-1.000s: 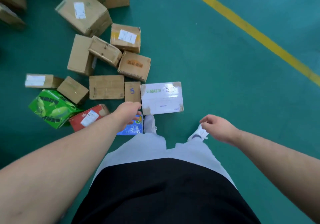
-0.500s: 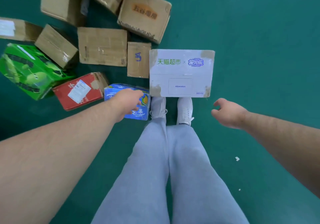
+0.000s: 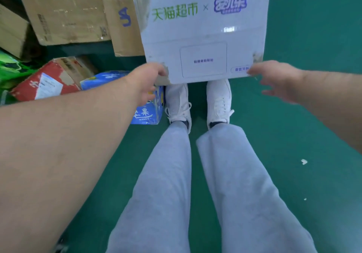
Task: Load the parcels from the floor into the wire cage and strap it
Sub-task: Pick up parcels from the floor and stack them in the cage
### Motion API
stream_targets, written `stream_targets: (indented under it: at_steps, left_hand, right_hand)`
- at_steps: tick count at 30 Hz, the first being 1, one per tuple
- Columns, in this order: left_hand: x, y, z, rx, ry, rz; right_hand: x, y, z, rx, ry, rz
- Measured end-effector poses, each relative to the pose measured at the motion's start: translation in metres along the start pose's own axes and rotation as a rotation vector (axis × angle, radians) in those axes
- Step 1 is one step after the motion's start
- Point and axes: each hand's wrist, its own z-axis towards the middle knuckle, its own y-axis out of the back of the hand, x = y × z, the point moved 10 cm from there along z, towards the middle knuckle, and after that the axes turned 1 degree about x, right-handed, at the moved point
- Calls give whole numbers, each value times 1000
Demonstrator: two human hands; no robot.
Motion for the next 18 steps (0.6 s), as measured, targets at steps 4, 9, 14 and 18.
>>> stream_targets:
  at_steps: [4,9,14,18]
  left_hand:
    - [-26,-6,-38,-74,-100,-146]
    - [-79,2,-144,-26,-292,-249]
    - [-71,39,-301,-17,-347,-403]
    - [-25,89,-412,-36,-384,-625]
  right_hand:
    - [14,22,-29,-25,46,223]
    - [59,87,-129,-129,186,394]
    - [101,127,-284,-60,359,333]
    - [130,120,-405,-18,483,258]
